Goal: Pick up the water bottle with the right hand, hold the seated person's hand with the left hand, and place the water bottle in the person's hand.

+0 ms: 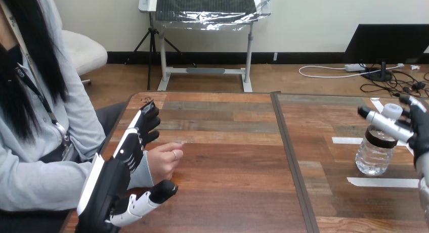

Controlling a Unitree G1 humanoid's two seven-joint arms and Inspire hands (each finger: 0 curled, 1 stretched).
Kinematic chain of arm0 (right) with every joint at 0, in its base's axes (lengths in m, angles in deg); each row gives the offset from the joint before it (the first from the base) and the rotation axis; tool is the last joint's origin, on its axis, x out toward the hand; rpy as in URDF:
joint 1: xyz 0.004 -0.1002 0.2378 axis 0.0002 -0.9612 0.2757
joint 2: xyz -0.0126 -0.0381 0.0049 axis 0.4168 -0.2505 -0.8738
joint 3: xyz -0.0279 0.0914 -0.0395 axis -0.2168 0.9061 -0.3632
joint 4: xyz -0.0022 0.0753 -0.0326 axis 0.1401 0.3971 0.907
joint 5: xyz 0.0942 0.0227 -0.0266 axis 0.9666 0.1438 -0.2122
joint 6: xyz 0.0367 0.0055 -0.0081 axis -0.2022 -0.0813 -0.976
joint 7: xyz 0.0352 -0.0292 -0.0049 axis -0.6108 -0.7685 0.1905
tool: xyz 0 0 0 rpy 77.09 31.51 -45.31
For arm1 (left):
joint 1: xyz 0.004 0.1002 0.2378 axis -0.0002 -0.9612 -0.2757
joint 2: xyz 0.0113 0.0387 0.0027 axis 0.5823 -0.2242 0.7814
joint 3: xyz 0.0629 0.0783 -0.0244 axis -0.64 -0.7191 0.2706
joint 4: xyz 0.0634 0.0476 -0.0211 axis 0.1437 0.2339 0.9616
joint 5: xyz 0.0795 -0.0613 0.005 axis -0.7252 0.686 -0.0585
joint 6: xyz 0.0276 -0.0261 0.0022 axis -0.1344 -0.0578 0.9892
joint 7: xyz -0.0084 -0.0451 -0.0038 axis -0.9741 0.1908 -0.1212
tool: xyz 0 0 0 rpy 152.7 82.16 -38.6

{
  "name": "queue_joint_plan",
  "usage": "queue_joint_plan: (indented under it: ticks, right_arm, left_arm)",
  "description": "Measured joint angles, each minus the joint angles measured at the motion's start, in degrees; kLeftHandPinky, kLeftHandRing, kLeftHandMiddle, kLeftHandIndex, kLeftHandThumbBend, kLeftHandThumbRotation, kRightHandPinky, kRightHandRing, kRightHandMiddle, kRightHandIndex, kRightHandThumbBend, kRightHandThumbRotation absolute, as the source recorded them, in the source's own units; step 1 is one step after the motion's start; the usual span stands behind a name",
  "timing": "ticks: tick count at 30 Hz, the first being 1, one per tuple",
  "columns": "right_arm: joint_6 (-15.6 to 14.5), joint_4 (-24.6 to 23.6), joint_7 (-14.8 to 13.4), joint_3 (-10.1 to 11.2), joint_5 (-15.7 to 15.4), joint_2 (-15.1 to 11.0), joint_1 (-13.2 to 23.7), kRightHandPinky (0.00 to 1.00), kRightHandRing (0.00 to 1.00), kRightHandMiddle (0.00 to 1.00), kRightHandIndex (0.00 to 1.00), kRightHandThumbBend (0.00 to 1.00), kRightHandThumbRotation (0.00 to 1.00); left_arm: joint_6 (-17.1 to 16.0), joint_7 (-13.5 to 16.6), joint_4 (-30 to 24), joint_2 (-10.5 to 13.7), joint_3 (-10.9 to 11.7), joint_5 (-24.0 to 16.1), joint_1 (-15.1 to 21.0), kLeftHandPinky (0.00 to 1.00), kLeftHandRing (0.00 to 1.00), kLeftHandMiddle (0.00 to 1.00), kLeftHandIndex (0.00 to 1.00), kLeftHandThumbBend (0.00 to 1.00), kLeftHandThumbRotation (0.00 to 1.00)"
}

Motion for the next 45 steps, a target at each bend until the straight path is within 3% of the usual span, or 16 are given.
queue_joint_plan:
  ticks: [26, 41, 44, 45]
  right_arm:
    - [-0.30, 0.41, -0.06, -0.42, -1.18, 1.86, -2.12, 0.81, 0.85, 0.87, 0.92, 0.86, 0.37]
    - [-1.07, 0.41, -0.92, -1.25, -2.39, 1.88, -2.12, 0.73, 0.81, 0.86, 0.90, 0.90, 0.36]
    - [-1.49, 0.41, -1.05, -1.53, -2.46, 1.90, -2.12, 0.67, 0.75, 0.86, 0.90, 0.89, 0.33]
    - [-1.60, 0.41, -1.05, -1.58, -2.46, 1.93, -2.12, 0.66, 0.75, 0.86, 0.89, 0.86, 0.27]
  left_arm:
    - [-0.31, -0.73, -0.73, 0.00, -0.03, 2.13, -1.12, 0.90, 0.94, 0.96, 0.95, 1.00, 0.67]
    - [-1.33, -1.45, -0.74, 0.04, 0.04, 2.32, -1.09, 0.91, 0.94, 0.96, 0.95, 1.00, 0.67]
    - [-1.55, -1.73, -0.73, 0.06, 0.05, 2.46, -1.09, 0.91, 0.94, 0.96, 0.94, 1.00, 0.67]
    - [-1.65, -1.81, -0.73, 0.07, 0.05, 2.50, -1.09, 0.91, 0.94, 0.95, 0.94, 1.00, 0.67]
